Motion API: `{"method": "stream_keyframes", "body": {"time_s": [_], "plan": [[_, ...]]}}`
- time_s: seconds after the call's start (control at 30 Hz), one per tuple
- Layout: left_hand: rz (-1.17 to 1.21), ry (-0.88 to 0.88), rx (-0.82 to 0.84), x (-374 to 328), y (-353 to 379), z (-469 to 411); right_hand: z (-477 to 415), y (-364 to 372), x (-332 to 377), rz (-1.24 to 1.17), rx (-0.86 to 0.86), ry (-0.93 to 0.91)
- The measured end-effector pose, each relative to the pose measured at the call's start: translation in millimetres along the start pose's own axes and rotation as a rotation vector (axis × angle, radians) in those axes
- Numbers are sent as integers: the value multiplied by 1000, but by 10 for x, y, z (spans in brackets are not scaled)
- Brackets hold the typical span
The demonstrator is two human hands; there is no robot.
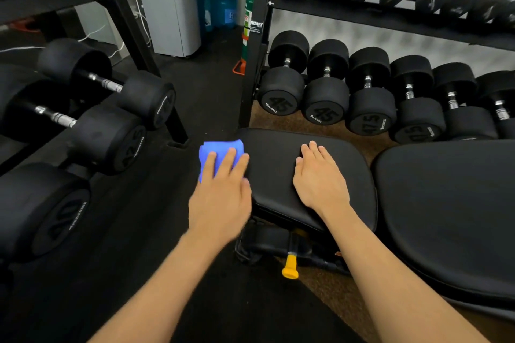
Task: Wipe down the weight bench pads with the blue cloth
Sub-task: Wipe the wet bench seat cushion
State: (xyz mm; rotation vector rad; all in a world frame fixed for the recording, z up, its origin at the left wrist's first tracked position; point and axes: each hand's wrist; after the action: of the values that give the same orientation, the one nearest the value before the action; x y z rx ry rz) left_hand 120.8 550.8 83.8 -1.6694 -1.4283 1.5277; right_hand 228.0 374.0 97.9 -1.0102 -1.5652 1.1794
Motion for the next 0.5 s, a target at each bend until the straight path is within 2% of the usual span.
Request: {"method": "stream_keyframes", "body": {"time_s": [0.07,0.13,0.27,0.4,0.5], "plan": [[54,10,12,51,78,-3,-10,-22,0,-17,14,1],[83,26,68,228,159,-395,-16,-63,-12,-83,57,14],[168,-56,221,363,112,-1032,15,-323,-241,-348,127,59],[-121,137,83,313,267,-555,214,-419,-744,-285,124,61],[-109,93,-38,-50,301,131,350,-325,-874,-473,61,96]]}}
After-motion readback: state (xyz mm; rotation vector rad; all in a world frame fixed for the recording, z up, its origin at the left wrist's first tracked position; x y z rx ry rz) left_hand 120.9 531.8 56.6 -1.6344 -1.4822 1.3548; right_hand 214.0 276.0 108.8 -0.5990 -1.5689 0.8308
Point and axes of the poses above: each hand's wrist, its own z-axis away from the middle knuckle, its own y-axis out of the palm, x = y × z, and after that the axes turned 4 degrees about -x, right-handed
